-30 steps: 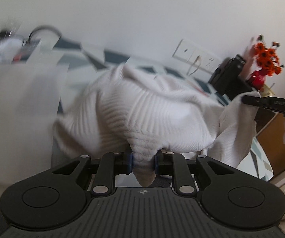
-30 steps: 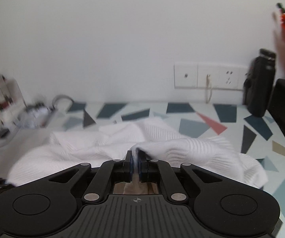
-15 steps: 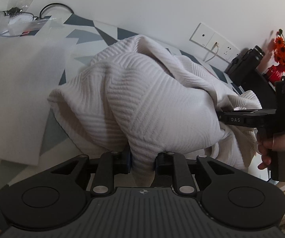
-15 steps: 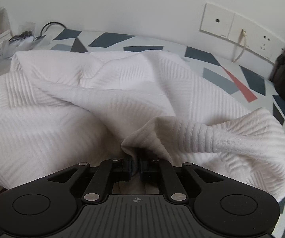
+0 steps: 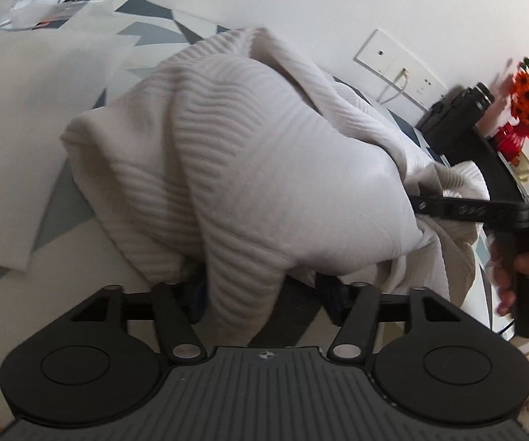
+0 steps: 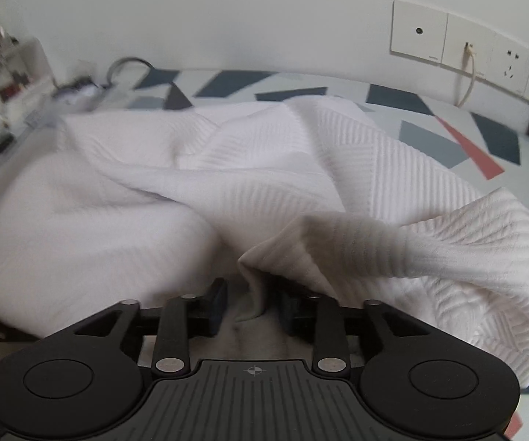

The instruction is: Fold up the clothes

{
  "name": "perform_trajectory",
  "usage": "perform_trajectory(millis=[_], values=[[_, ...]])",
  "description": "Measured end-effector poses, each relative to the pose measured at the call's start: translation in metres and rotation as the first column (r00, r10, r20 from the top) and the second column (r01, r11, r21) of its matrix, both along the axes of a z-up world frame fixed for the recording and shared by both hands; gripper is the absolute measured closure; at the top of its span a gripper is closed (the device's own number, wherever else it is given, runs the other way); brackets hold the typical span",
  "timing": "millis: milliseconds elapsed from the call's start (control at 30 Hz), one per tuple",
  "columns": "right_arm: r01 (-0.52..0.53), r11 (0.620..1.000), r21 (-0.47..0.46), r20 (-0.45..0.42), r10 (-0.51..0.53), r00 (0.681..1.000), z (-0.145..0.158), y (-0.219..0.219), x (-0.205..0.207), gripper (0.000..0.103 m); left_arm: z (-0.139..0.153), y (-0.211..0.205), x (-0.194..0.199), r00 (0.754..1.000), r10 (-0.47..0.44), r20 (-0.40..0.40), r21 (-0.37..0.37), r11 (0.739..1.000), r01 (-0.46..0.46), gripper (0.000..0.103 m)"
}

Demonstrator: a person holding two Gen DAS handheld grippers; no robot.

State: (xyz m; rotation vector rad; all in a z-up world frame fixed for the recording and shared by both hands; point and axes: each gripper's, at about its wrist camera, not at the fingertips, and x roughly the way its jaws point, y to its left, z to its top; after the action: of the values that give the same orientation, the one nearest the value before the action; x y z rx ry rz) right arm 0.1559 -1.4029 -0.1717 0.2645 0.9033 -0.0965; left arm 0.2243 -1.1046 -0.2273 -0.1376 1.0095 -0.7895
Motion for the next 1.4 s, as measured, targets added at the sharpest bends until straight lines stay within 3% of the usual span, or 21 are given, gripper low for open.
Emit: perform_trajectory(millis=[133,233,367,633,767,800,867,933,1067,1200,1300,1400], values=[[-0.008,1.000,0.031,0.084,0.005,0.996,0.036,-0.013,-0.016,0.068,-0.002,-0.007,-0.003,0.999,0.003,0.034,0.022,1.000,-0.004,0.035],[0.029,1.000,-0.010,0.139,-0.027,0.990,0.059,-0.033,-0.017,0.054,-0.004,-0.007,-0.003,0.999,0.019,0.036,0.009,1.000,-0.019,0.034],[0.083,0.993,-0.086,0.157,-0.069,0.985,0.067,-0.066,0.003,0.054,-0.007,-0.003,0.001,0.998,0.059,0.002,-0.051,0.997,-0.059,0.029],[0.091,0.968,-0.234,0.002,-0.093,0.996,0.013,-0.099,0.080,0.051,-0.005,-0.009,-0.006,0.992,0.122,0.010,-0.037,0.992,-0.122,0.029],[0.053,0.973,-0.226,-0.127,-0.083,0.988,-0.025,-0.109,0.109,0.047,-0.003,-0.014,-0.010,0.990,0.142,0.021,-0.011,0.990,-0.142,0.029],[0.051,0.973,-0.224,-0.152,-0.086,0.985,-0.034,-0.110,0.112,0.049,-0.003,-0.015,-0.011,0.989,0.148,0.022,-0.006,0.989,-0.148,0.029],[0.043,0.974,-0.222,-0.152,-0.078,0.985,-0.041,-0.112,0.109,0.064,-0.003,-0.016,-0.012,0.987,0.157,0.022,0.001,0.988,-0.157,0.029],[0.030,0.970,-0.239,-0.128,-0.062,0.990,-0.042,-0.113,0.100,0.097,-0.002,-0.018,-0.012,0.986,0.163,0.017,0.010,0.986,-0.164,0.029],[0.139,0.950,-0.281,-0.107,-0.175,0.979,-0.044,-0.137,0.078,0.098,0.001,-0.025,-0.011,0.990,0.139,0.024,0.055,0.989,-0.140,0.028],[0.337,0.902,-0.272,-0.089,-0.372,0.924,-0.046,-0.177,0.036,0.098,0.001,-0.032,-0.011,0.995,0.096,0.041,0.089,0.991,-0.099,0.021],[0.387,0.881,-0.273,-0.102,-0.427,0.899,-0.048,-0.187,-0.003,0.098,0.000,-0.035,-0.009,0.996,0.078,0.034,0.086,0.993,-0.080,0.013],[0.360,0.897,-0.256,-0.142,-0.403,0.904,-0.047,-0.177,-0.034,0.098,0.000,-0.038,-0.007,0.998,0.057,0.028,0.081,0.995,-0.059,0.008]])
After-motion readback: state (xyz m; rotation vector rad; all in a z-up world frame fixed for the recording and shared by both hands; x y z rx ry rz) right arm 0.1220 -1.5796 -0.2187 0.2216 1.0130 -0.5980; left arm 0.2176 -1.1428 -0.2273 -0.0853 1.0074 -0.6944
